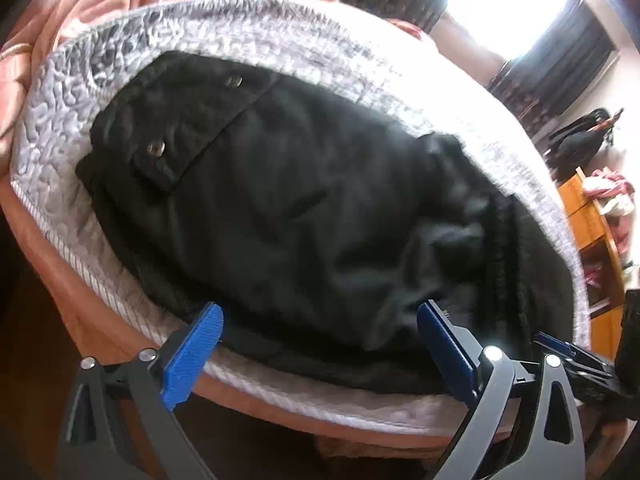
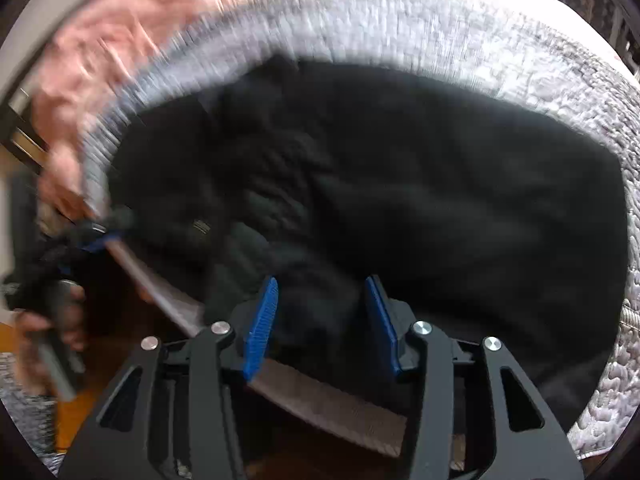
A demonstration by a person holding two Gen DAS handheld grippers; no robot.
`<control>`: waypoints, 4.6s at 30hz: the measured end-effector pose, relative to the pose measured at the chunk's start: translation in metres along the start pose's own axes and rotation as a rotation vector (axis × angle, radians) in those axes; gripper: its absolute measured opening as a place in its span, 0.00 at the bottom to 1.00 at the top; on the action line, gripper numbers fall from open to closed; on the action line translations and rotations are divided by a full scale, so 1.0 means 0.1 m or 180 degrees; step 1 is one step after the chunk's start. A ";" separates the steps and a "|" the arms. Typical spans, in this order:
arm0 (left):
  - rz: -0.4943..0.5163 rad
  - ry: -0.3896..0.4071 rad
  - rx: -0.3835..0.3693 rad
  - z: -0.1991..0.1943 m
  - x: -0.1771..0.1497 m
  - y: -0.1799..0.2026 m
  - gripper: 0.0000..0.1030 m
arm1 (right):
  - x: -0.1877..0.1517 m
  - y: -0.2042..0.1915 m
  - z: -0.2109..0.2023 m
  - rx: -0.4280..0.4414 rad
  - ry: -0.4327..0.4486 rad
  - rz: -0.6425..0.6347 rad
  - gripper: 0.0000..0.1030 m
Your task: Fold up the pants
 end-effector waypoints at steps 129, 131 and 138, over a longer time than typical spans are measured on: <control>0.0837 -0.0009 -0.0185 0.16 0.33 1.34 0.90 | 0.39 0.67 -0.79 -0.0066 0.0450 0.0505 0.89; 0.0898 0.0026 -0.0171 0.17 0.32 1.36 0.90 | 0.42 0.68 -0.64 -0.0086 0.0297 0.0539 0.89; 0.0953 0.0093 -0.0172 0.10 0.29 1.32 0.90 | 0.35 0.62 -0.26 0.0003 0.0199 0.0479 0.64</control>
Point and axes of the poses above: each gripper's, at about its wrist camera, not at the fingertips, and z roughly the way its jaws point, y to its right, x to its top, the point moved 1 cm from there along z, roughly the way its jaws point, and after that the axes turned 5 degrees about x, right-handed, at the moved point
